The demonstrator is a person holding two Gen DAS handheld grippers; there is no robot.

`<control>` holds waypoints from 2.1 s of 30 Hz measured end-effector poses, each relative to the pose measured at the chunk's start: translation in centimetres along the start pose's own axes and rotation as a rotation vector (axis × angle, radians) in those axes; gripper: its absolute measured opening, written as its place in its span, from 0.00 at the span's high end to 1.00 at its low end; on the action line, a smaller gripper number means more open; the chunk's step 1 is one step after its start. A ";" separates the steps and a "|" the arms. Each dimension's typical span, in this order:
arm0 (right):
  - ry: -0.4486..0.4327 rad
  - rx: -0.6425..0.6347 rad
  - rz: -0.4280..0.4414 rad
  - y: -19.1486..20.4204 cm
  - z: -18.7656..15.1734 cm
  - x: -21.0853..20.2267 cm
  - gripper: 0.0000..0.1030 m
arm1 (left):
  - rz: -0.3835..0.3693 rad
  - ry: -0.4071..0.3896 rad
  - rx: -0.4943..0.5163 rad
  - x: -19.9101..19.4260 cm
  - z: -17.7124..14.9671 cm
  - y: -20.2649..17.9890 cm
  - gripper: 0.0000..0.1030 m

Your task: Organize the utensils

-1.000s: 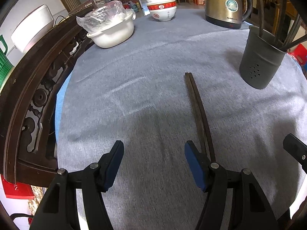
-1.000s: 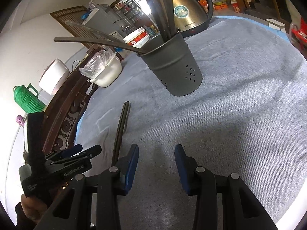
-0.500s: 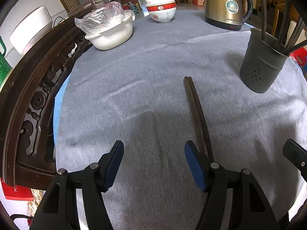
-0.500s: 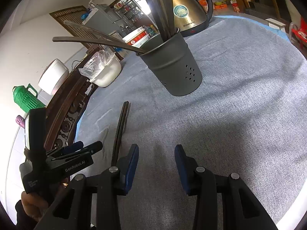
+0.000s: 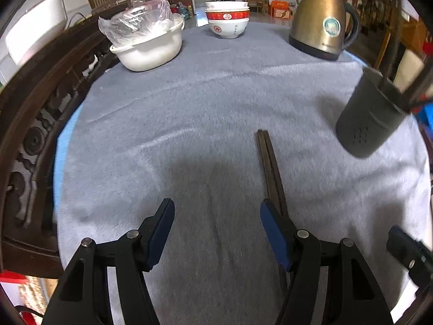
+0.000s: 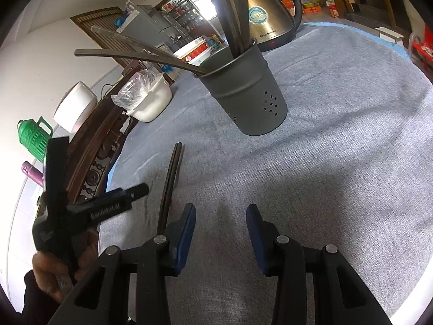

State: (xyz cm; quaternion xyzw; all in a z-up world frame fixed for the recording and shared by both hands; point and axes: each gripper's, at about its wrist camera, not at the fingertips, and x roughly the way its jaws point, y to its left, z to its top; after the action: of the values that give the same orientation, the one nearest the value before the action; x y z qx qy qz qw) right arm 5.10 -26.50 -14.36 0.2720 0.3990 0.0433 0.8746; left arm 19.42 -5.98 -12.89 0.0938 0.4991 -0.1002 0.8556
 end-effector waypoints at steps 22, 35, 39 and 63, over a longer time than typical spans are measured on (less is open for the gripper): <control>0.015 -0.014 -0.011 0.5 -0.1 0.8 0.59 | -0.098 0.082 -0.024 4.7 2.7 -1.1 0.35; 0.039 -0.107 -0.010 3.5 1.3 3.5 0.59 | -0.175 0.081 -0.018 4.2 1.9 1.9 0.81; 0.057 -0.169 -0.012 6.0 2.0 5.8 0.59 | -0.216 0.094 -0.028 4.0 1.2 4.1 0.83; 0.192 -0.375 -0.390 12.1 6.6 17.3 0.89 | -0.014 0.001 -0.109 -0.1 2.5 9.3 0.54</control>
State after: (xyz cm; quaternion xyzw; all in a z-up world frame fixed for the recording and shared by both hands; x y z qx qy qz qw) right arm 23.32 -14.13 -16.37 0.0183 0.5099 -0.0274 0.8596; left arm 23.94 2.33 -10.98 0.0436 0.5050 -0.0789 0.8584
